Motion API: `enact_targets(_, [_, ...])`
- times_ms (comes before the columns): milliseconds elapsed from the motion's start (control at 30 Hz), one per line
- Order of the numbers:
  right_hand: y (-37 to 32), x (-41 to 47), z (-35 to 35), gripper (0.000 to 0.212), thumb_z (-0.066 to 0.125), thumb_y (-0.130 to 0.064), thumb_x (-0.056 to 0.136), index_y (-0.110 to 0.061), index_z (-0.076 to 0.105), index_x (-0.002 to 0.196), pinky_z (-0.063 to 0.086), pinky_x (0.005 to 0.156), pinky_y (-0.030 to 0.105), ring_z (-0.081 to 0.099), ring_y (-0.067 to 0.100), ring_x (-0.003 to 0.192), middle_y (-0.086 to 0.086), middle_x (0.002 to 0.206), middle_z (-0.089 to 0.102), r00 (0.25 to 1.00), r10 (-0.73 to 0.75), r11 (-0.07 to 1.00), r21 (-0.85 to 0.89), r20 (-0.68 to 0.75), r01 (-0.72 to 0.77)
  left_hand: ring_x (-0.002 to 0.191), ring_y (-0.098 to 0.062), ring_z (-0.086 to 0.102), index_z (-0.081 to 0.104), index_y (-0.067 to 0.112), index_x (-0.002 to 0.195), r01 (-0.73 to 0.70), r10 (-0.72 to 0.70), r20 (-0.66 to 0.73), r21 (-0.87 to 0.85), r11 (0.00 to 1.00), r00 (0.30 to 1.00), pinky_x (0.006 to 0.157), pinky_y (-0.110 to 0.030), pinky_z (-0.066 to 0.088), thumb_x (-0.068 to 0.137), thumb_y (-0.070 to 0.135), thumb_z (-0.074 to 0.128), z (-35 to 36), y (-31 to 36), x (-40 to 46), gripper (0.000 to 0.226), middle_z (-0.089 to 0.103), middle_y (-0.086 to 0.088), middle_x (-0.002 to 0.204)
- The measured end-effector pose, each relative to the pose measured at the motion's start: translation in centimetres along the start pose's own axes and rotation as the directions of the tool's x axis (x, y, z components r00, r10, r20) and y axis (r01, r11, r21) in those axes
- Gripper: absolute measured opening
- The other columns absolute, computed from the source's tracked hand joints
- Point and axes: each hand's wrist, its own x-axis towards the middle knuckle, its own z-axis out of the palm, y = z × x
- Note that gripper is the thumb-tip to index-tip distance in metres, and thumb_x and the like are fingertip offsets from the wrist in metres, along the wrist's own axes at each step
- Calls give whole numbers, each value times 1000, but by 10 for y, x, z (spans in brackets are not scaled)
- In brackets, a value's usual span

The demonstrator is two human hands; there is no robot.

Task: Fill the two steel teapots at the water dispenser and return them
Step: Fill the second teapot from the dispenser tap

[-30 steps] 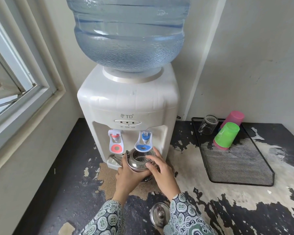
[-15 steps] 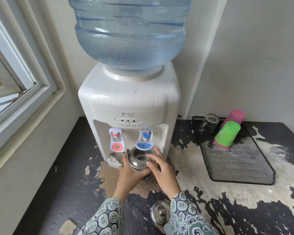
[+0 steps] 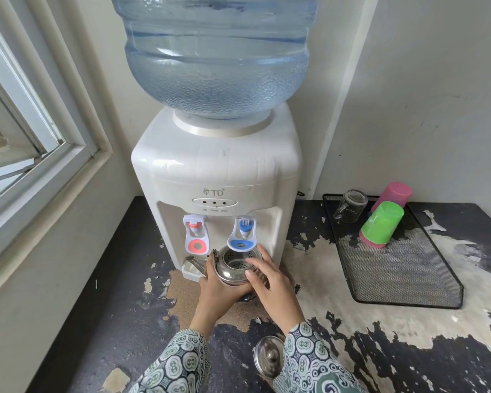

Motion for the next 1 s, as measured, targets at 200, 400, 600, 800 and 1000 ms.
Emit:
enact_targets(200, [-1, -1, 0, 31, 49, -41, 92, -34, 54, 121, 34, 91, 10, 28, -24, 107, -35, 143, 16, 1000, -8, 1000, -12, -7, 8, 130, -31, 33, 17, 23, 141, -14, 14, 1, -14, 1000, 1000, 105, -39, 32, 34, 62, 74, -1, -1, 1, 127, 42, -12, 137])
enact_targets(400, [-2, -1, 0, 29, 51, -39, 91, -36, 55, 119, 37, 91, 13, 36, -19, 111, -38, 141, 17, 1000, 22, 1000, -1, -15, -22, 128, -31, 31, 15, 23, 141, -18, 18, 8, 1, 1000, 1000, 103, -35, 31, 33, 61, 72, -2, 0, 1, 128, 41, -12, 137])
enact_targets(600, [-5, -1, -2, 30, 50, -36, 92, -32, 56, 121, 32, 89, 2, 32, -23, 106, -32, 145, 17, 999, 32, 999, 32, 11, -33, 129, -31, 31, 14, 23, 142, 0, 0, 8, -6, 1000, 1000, 104, -37, 32, 31, 62, 72, -1, -1, 2, 131, 39, -15, 138])
enact_targets(800, [-28, 9, -19, 25, 44, -23, 96, -14, 67, 97, 32, 88, 0, 46, 3, 122, -10, 129, 49, 987, 155, 928, 348, -36, -133, 129, -29, 32, 17, 23, 140, -25, 25, -25, -8, 1000, 999, 103, -37, 30, 36, 57, 85, 3, -4, 4, 129, 43, -8, 136])
enact_targets(1000, [-59, 28, -36, 40, 43, -36, 94, -3, 48, 72, 39, 62, 19, 49, 12, 62, 12, 68, 49, 983, 163, 897, 427, -83, -112, 131, -30, 29, 14, 25, 141, -24, 23, -38, -17, 1000, 999, 106, -40, 30, 34, 59, 86, 3, -6, 6, 133, 39, -12, 138])
